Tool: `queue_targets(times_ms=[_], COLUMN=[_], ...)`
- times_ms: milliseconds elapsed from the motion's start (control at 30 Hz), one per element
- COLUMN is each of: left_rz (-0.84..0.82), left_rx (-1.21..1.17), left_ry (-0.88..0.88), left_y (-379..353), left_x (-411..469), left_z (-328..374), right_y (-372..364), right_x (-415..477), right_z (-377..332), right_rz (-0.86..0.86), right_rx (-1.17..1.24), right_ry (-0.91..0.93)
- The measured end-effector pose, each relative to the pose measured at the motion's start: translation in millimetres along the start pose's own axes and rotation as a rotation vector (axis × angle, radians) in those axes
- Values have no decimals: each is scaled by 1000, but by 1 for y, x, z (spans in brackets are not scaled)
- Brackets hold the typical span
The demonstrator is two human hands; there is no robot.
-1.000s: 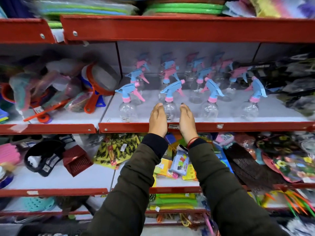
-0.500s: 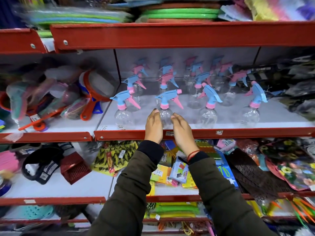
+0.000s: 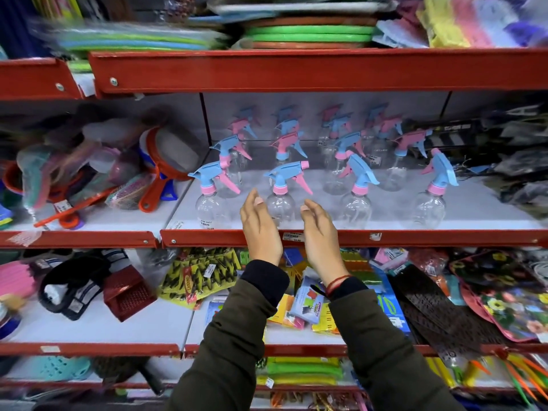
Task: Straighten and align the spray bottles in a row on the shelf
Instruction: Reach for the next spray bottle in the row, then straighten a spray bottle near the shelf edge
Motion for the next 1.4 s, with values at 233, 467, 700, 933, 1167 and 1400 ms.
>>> queue_targets(times_ms=[233,467,700,933,1167,1400], left_rz=[11,-202,-344,-325,-319,-261], left_rx=[-75,-63,-24,-26,-50,-18], left_ry=[-114,12,156,183,204,158], left_y=[-37,-97,-136,-145,-146,-142], left_x=[-31,-63,-71,-65,-49,-59], left_z=[20,17,14,9,10,15], right_y=[50,105,129,122,135,131], right_x=[-6,-3,38,45,37,57], right_z=[-5,9,22,31,30,16], right_rz=[110,247,201,73,119,40], right_rx=[90,123,41,4,-47,-43], right_ry=[106,138,-48,-94,-65,-79])
Point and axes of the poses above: each hand's wrist, its own x-axis towards the middle knuckle, its own y-axis out of the back of the hand, z = x × y, the point moved 5 cm from there along x, towards the middle knuckle, and after that the axes turned 11 degrees about -y, right-handed, at the moved point
